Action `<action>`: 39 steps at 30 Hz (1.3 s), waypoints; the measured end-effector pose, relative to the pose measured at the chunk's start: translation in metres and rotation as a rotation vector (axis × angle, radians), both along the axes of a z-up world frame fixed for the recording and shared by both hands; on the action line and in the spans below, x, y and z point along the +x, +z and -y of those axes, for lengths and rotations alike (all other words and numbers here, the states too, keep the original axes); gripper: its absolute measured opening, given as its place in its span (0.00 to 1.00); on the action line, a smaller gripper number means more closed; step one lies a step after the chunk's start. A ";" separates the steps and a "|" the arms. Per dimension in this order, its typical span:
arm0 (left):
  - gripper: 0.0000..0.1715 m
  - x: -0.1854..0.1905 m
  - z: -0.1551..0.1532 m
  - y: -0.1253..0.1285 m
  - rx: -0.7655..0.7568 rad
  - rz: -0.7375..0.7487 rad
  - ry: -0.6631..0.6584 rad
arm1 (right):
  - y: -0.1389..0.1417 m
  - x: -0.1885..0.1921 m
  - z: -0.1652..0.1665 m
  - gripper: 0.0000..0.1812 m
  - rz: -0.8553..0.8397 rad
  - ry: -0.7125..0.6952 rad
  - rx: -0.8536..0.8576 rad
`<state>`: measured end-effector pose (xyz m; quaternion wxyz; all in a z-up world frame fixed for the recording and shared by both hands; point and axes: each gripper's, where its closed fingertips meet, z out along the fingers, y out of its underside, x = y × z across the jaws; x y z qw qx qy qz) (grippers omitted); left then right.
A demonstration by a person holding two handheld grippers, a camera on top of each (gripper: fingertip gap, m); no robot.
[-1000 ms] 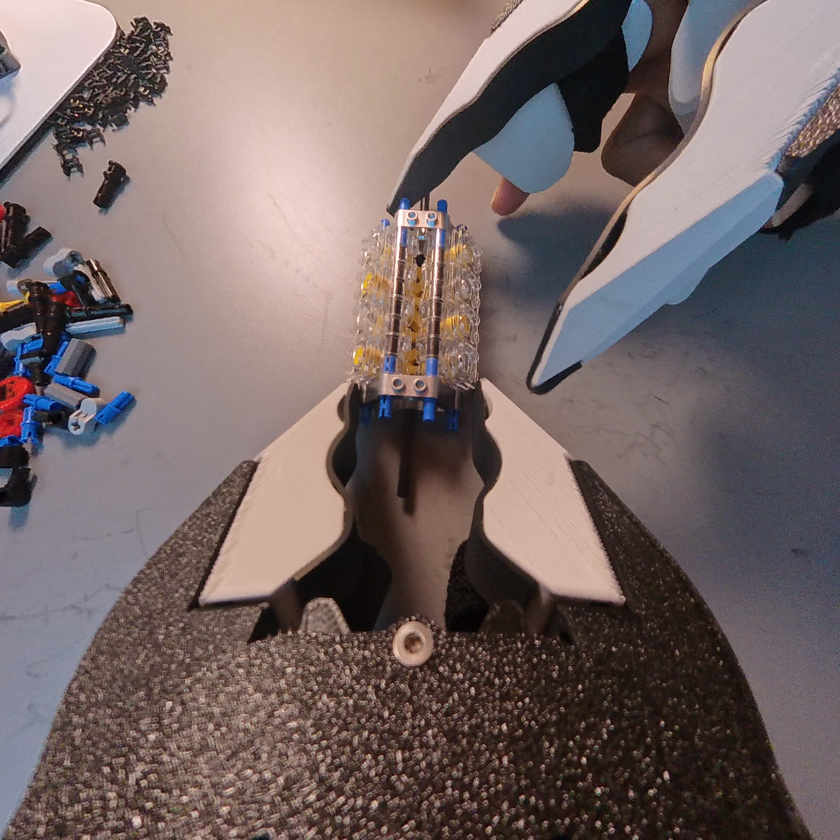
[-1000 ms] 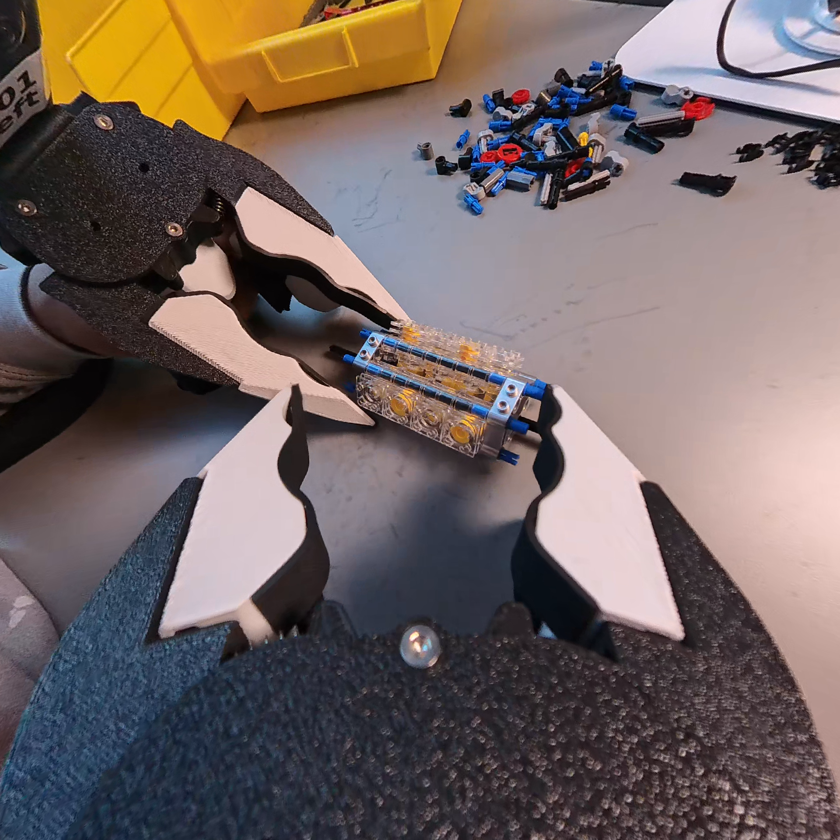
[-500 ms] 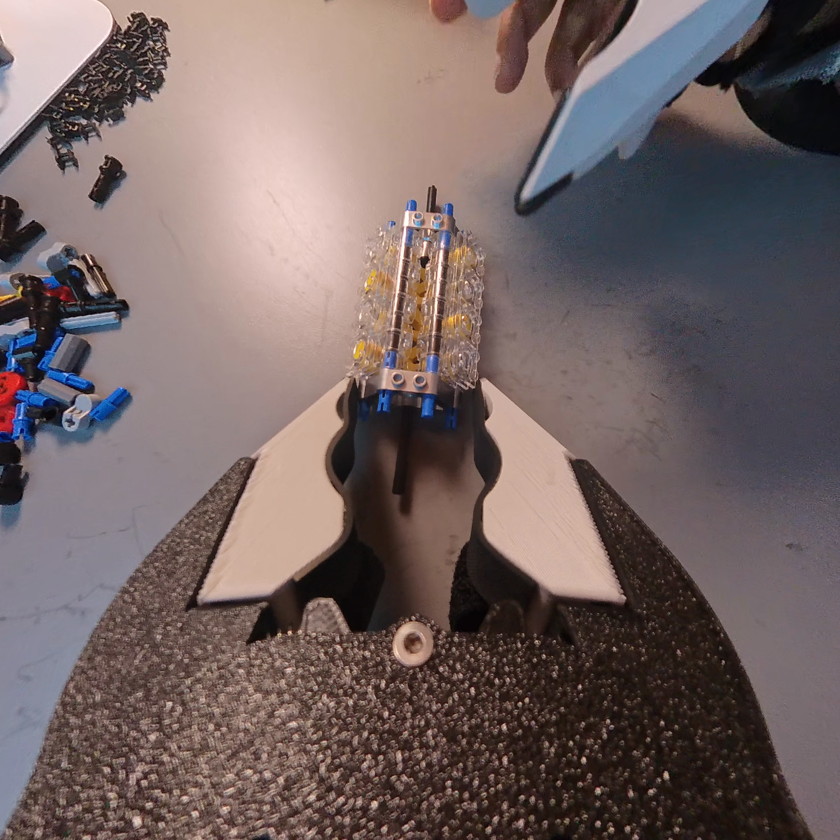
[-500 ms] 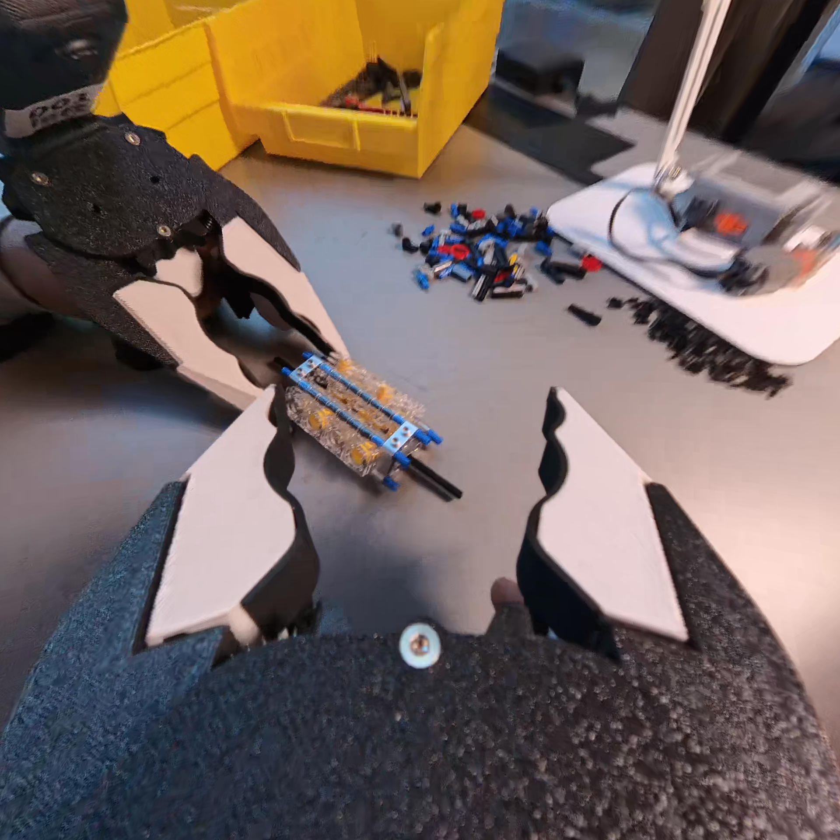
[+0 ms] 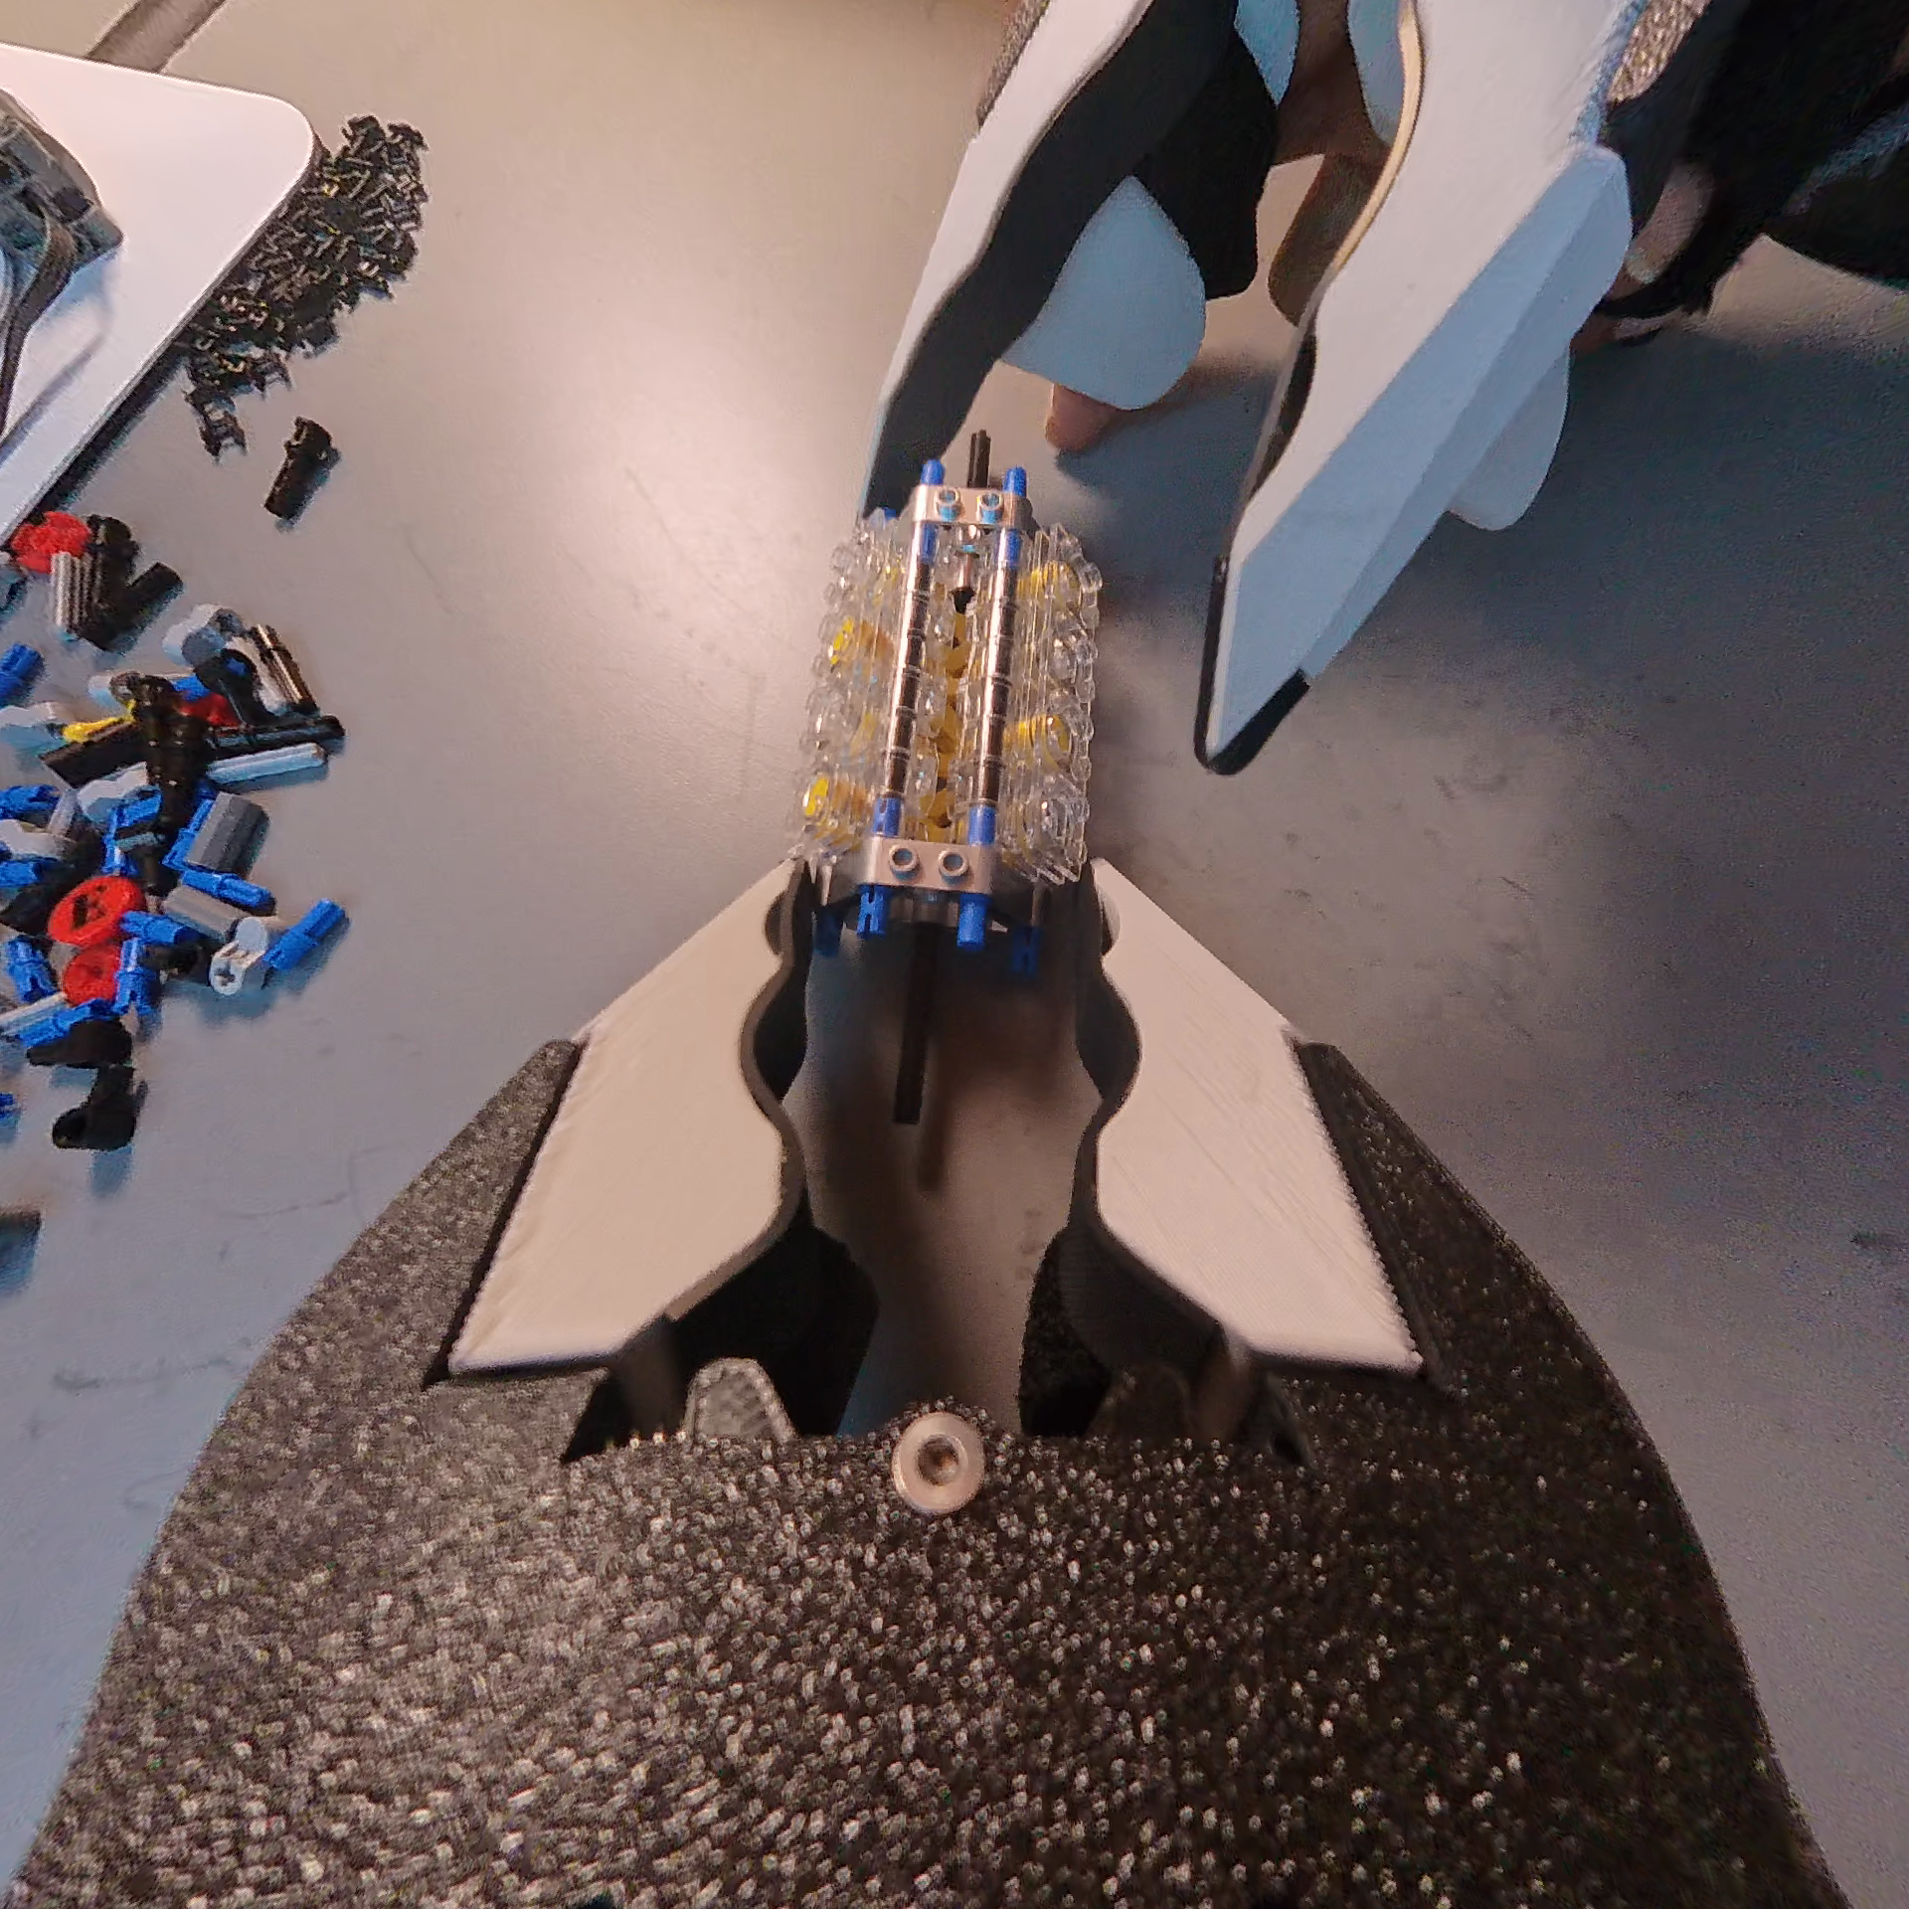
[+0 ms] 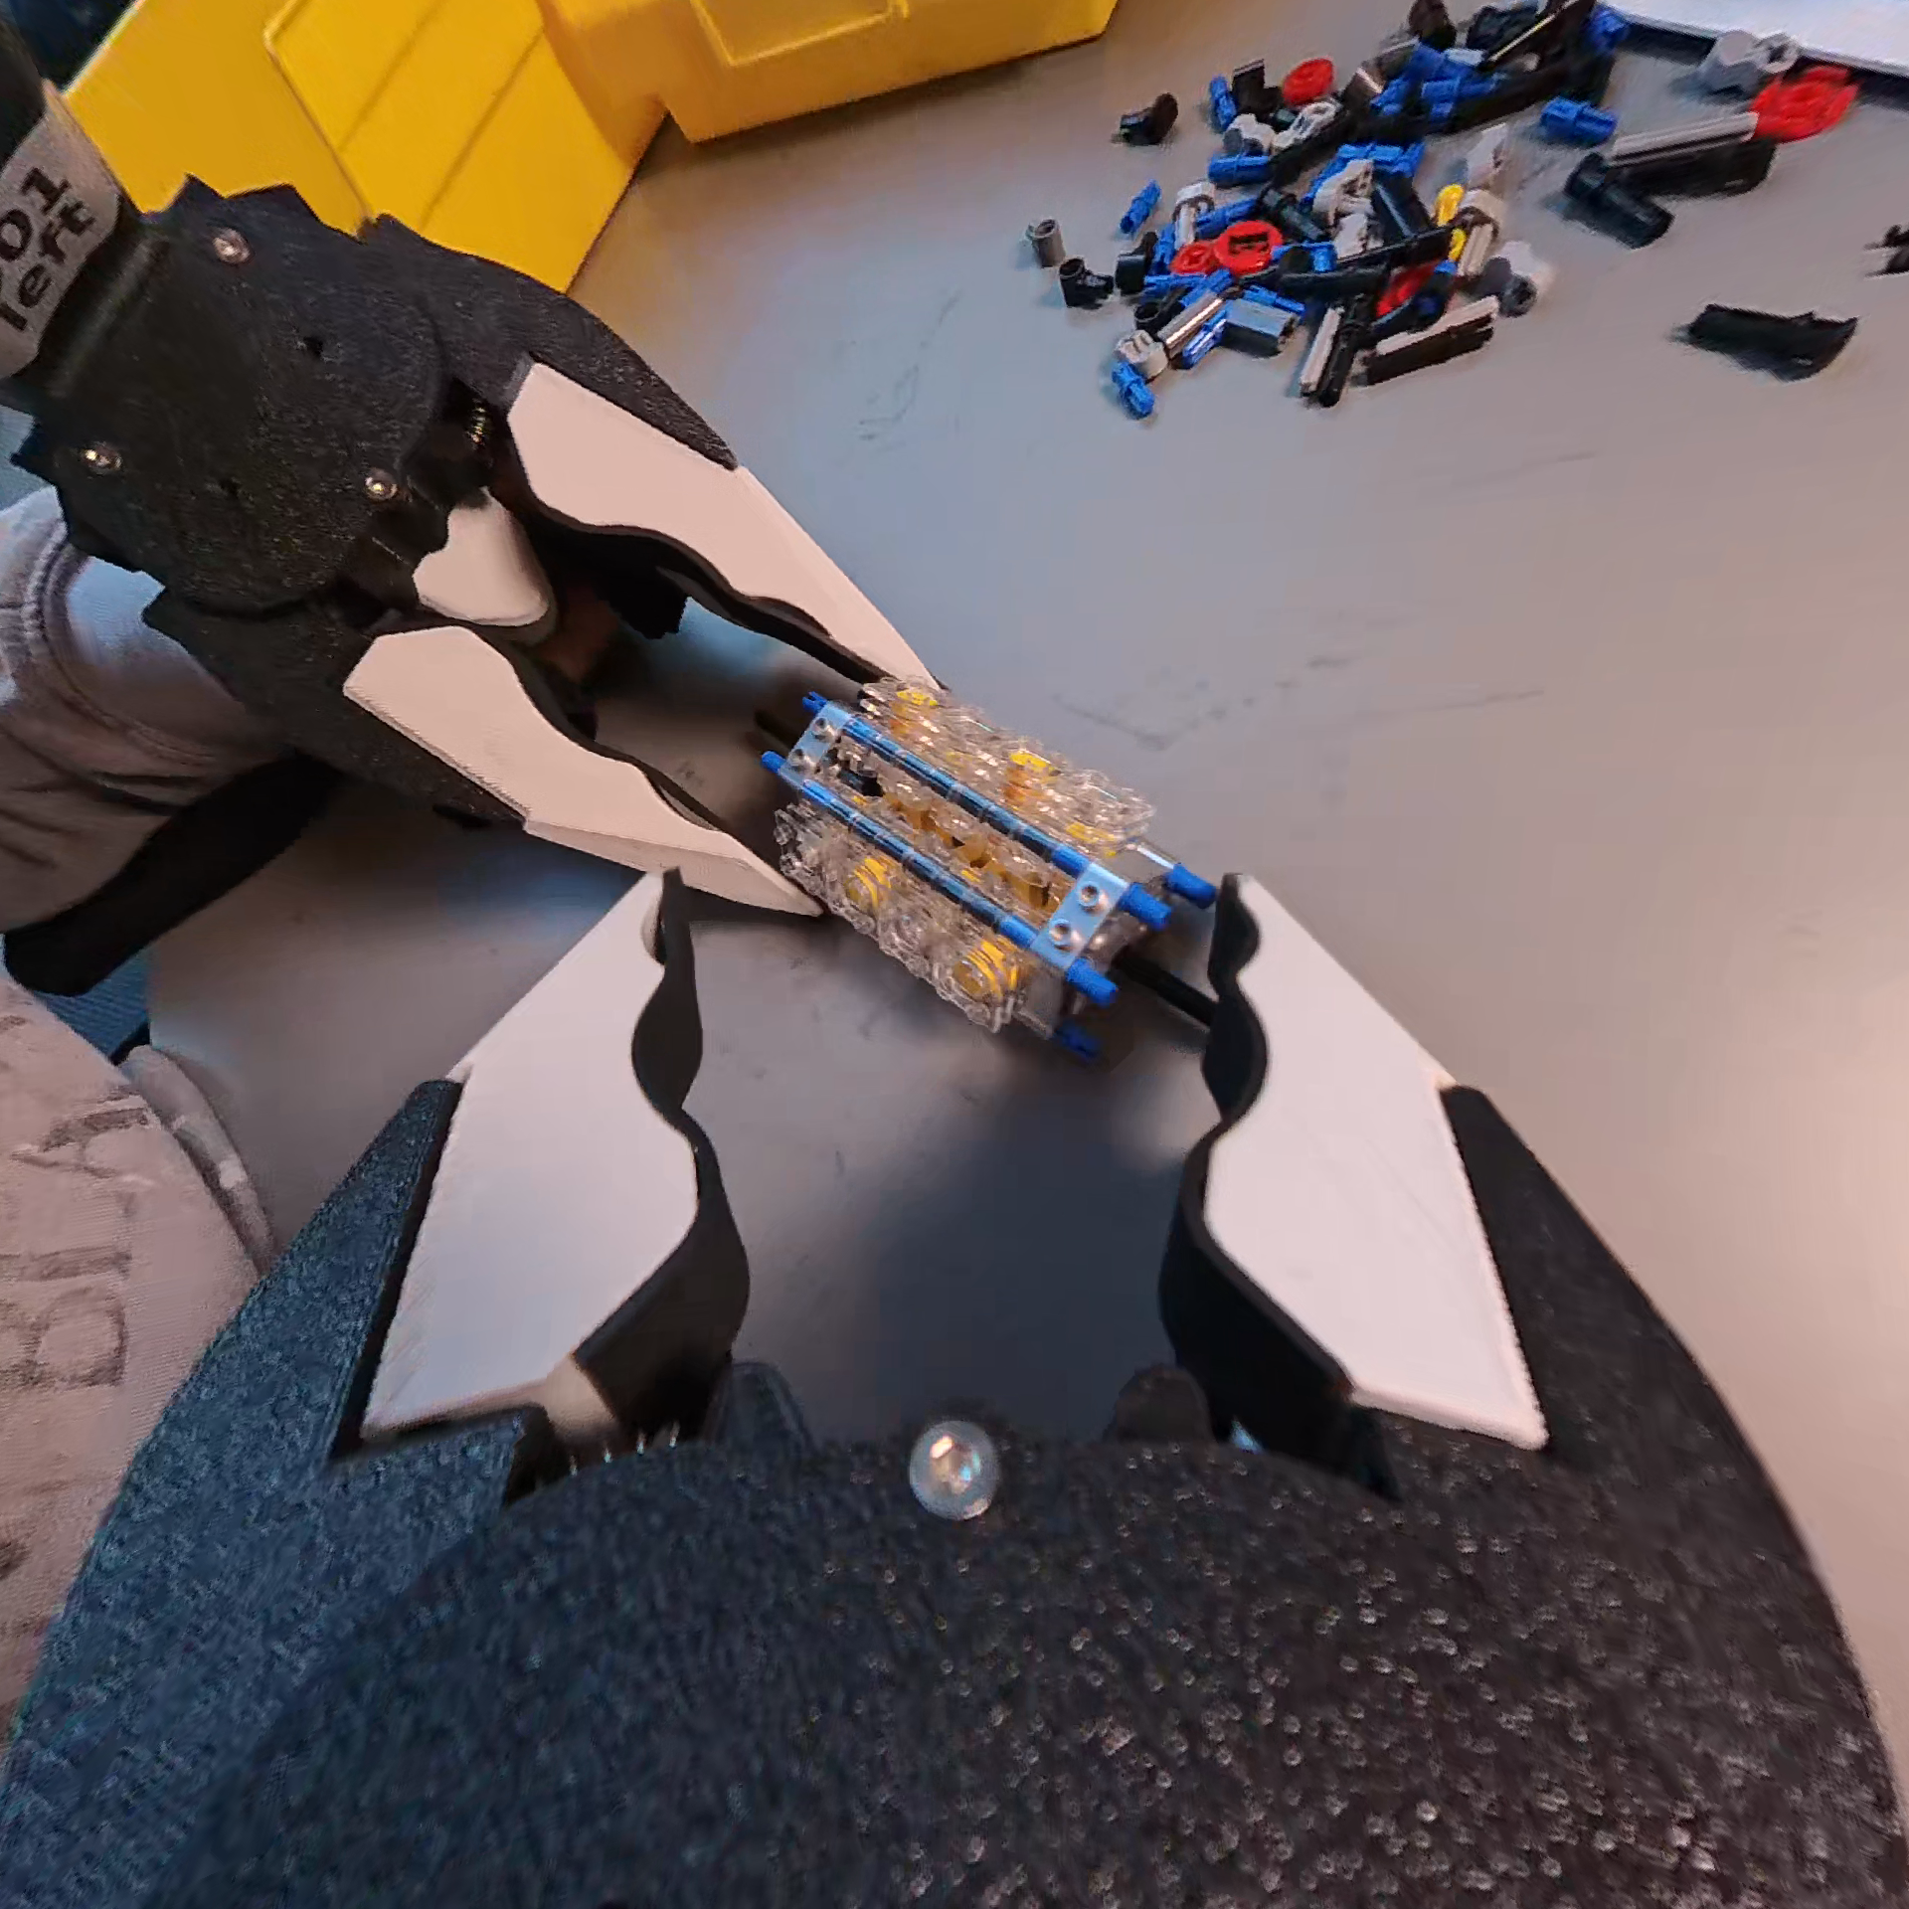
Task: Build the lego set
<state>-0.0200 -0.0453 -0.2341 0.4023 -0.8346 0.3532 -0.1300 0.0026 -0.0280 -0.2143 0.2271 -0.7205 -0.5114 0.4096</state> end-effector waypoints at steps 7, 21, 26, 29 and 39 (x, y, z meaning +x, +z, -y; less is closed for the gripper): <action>0.28 0.000 0.001 -0.002 -0.036 0.022 0.015 | -0.006 -0.007 0.007 0.60 0.053 0.019 0.101; 0.28 0.000 0.000 -0.003 -0.053 0.037 0.020 | -0.001 -0.001 -0.013 0.54 0.024 -0.083 0.071; 0.29 -0.001 0.000 -0.003 -0.068 0.050 0.041 | -0.002 0.021 -0.004 0.54 0.069 -0.085 0.053; 0.29 0.000 -0.001 -0.003 -0.075 0.053 0.057 | -0.006 0.025 0.013 0.52 0.118 -0.087 0.027; 0.28 0.000 -0.001 -0.002 -0.073 0.051 0.073 | -0.007 0.013 0.019 0.54 0.086 -0.146 0.074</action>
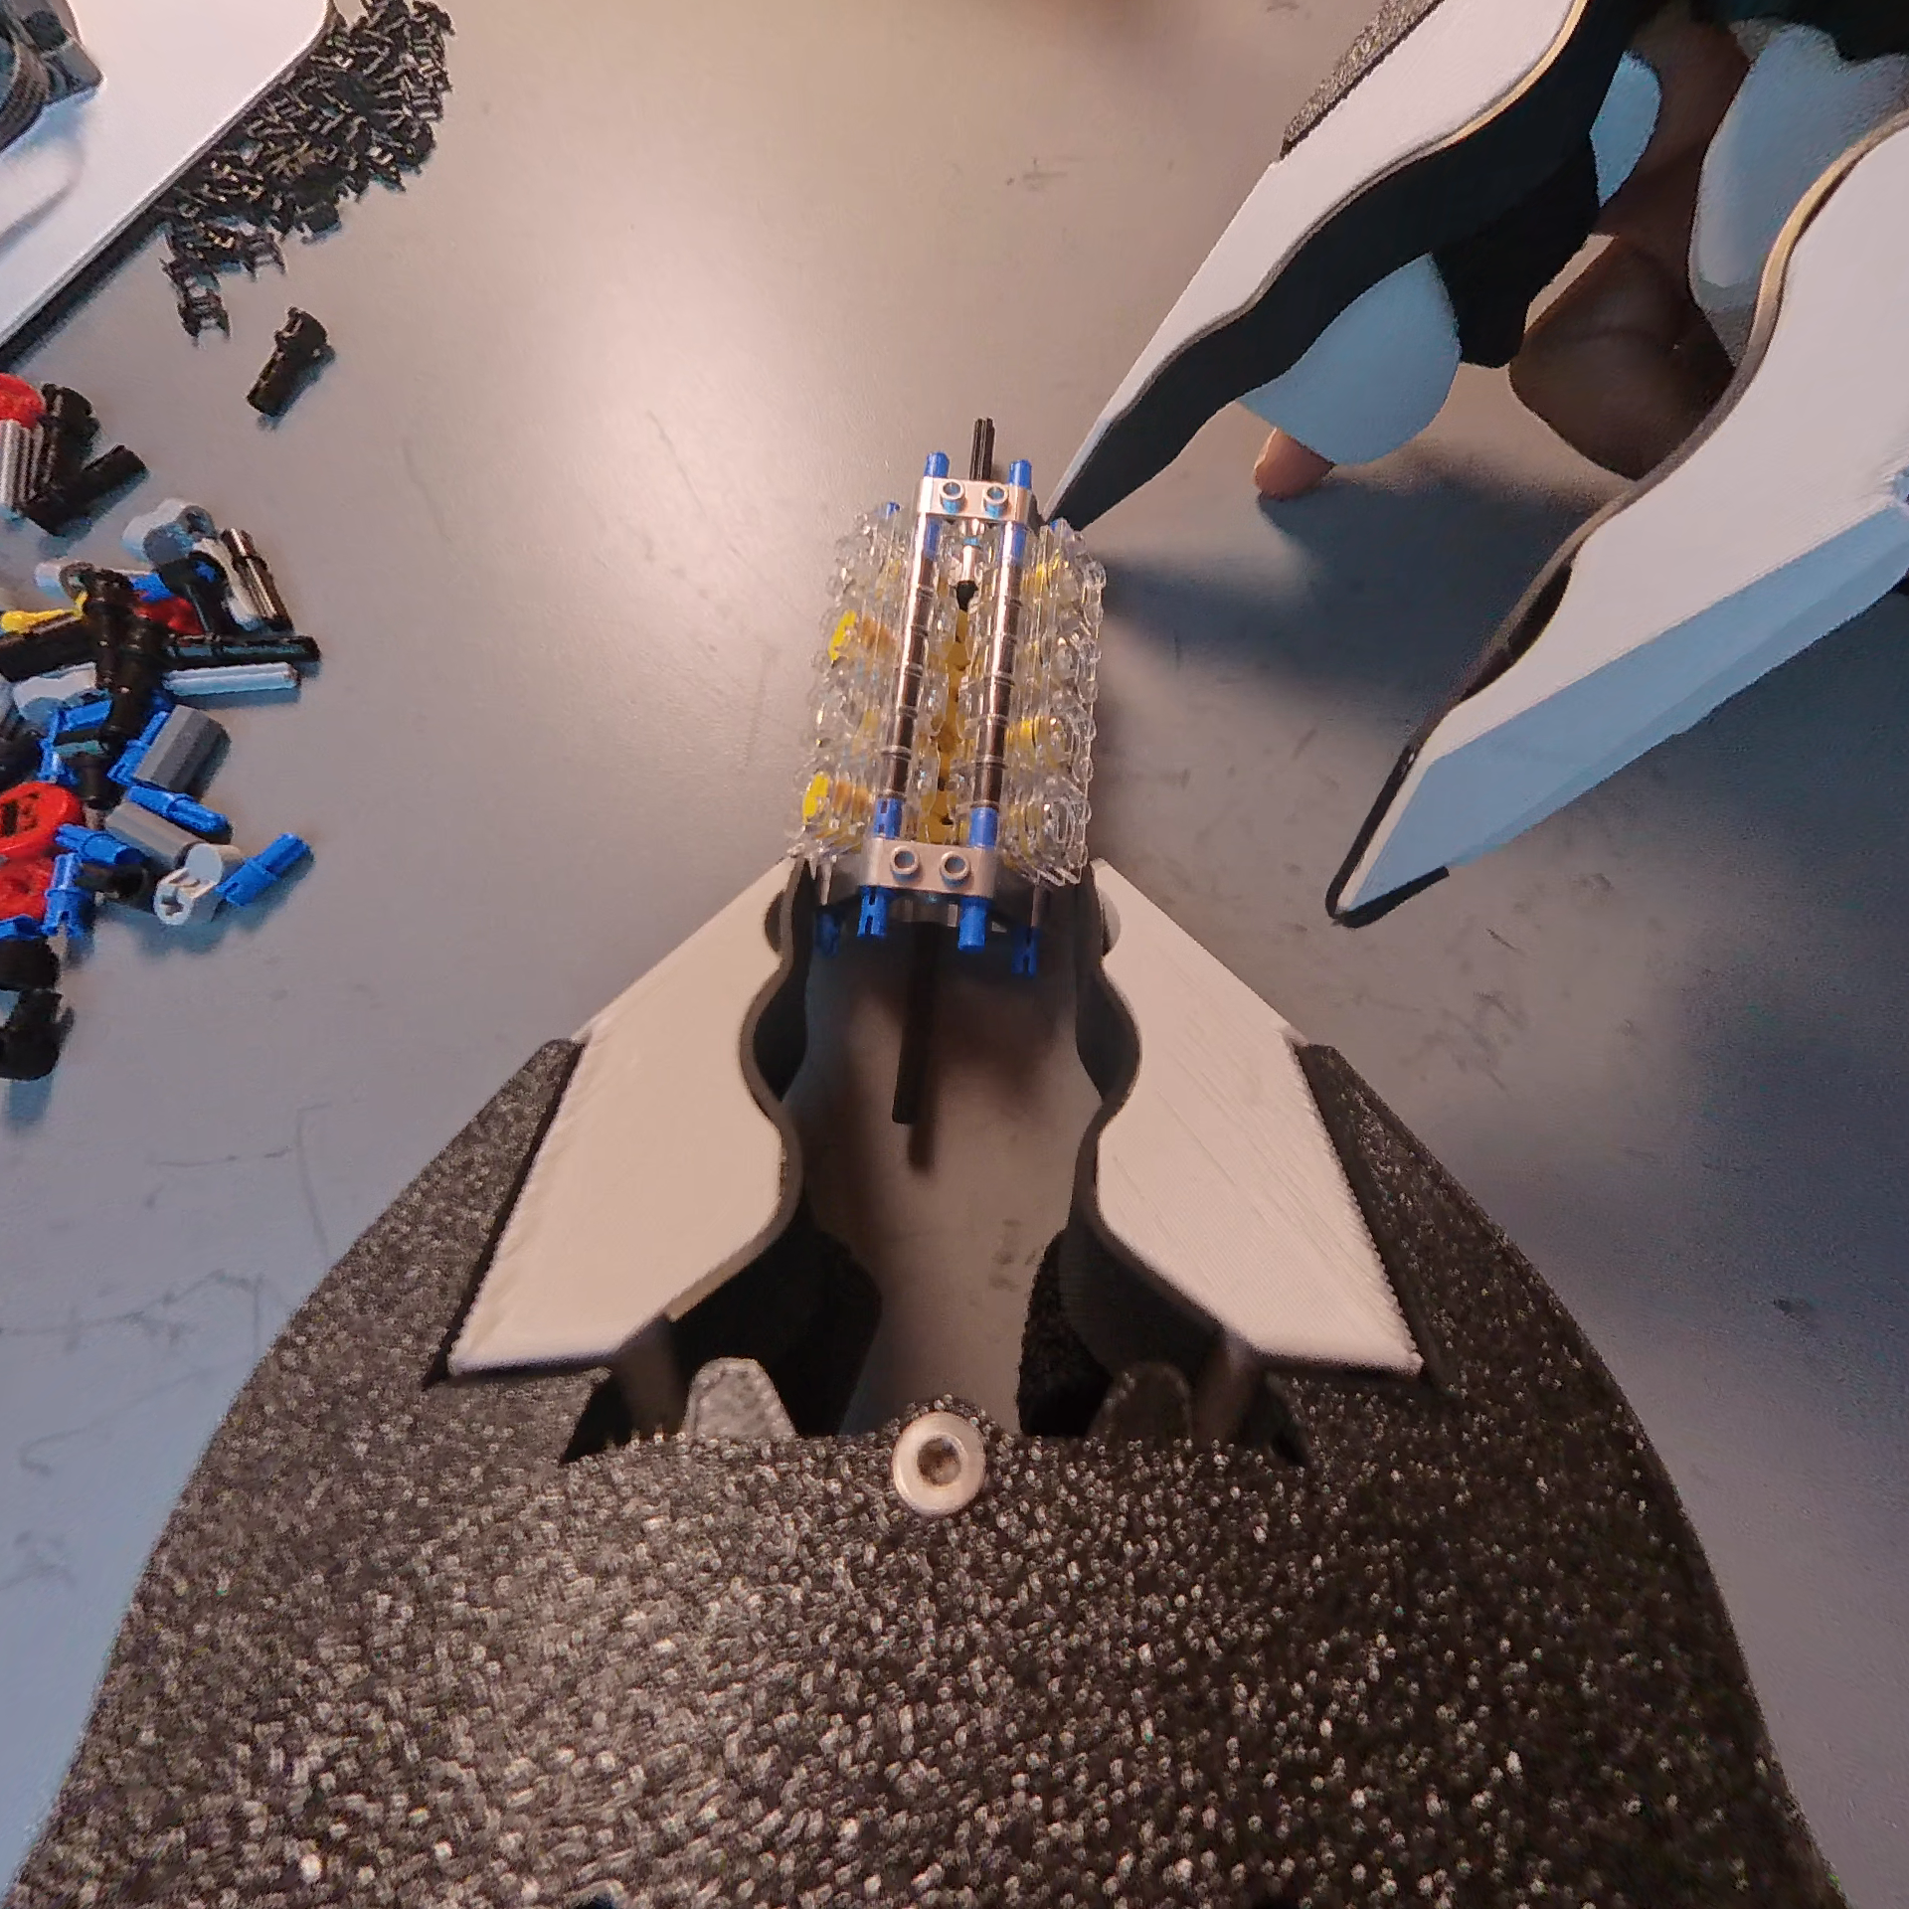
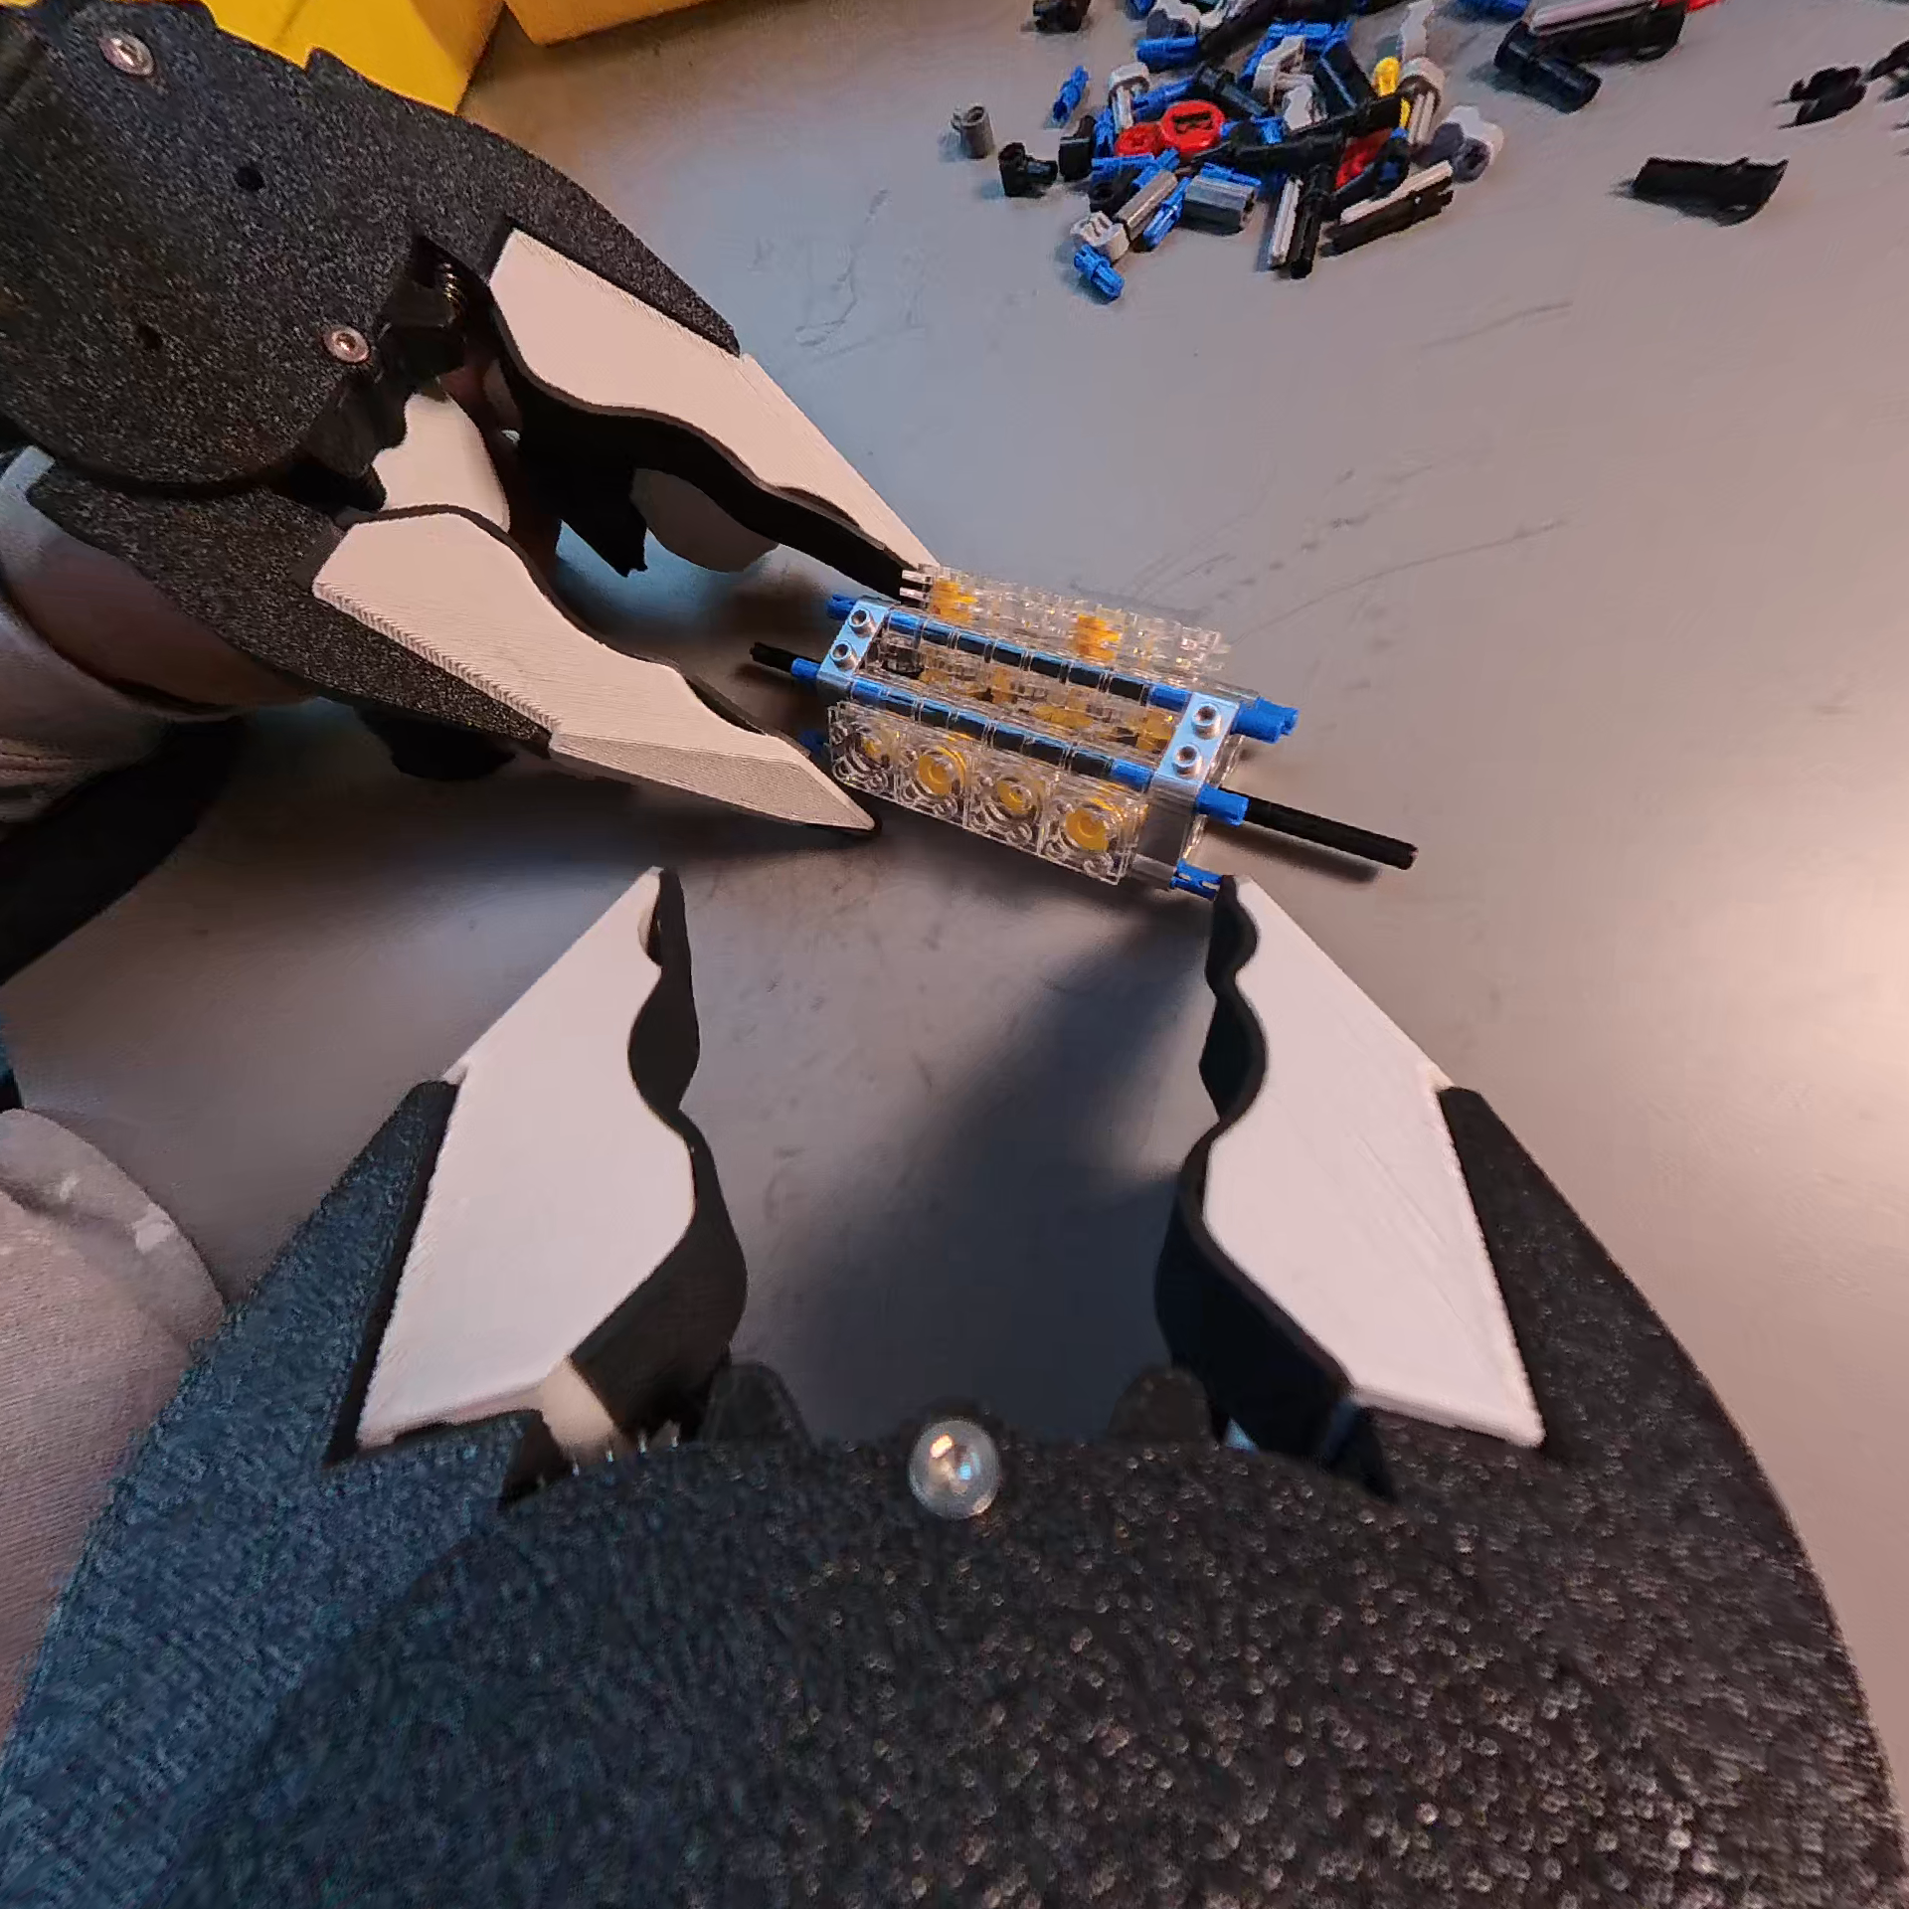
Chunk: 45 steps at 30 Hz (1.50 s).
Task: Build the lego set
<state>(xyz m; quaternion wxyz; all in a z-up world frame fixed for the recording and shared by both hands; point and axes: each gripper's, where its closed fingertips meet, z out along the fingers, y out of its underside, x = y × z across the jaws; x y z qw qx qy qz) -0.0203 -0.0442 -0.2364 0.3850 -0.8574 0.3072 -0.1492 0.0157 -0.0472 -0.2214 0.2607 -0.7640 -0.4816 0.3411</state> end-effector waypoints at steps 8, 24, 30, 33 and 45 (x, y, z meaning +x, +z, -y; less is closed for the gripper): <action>0.28 0.000 0.000 0.001 0.007 0.000 0.018 | -0.002 -0.006 0.003 0.58 0.017 -0.015 0.040; 0.34 -0.008 0.001 0.000 -0.021 0.001 0.017 | 0.005 0.001 0.003 0.51 -0.023 -0.101 -0.002; 0.40 -0.003 0.020 0.006 -0.038 0.019 -0.107 | 0.001 0.004 0.020 0.51 -0.010 -0.112 -0.027; 0.41 -0.002 0.013 0.015 -0.032 0.094 -0.125 | 0.002 0.003 0.024 0.51 -0.011 -0.106 -0.013; 0.32 0.000 -0.003 0.003 -0.076 0.064 -0.145 | 0.001 -0.002 0.021 0.53 -0.020 -0.141 0.008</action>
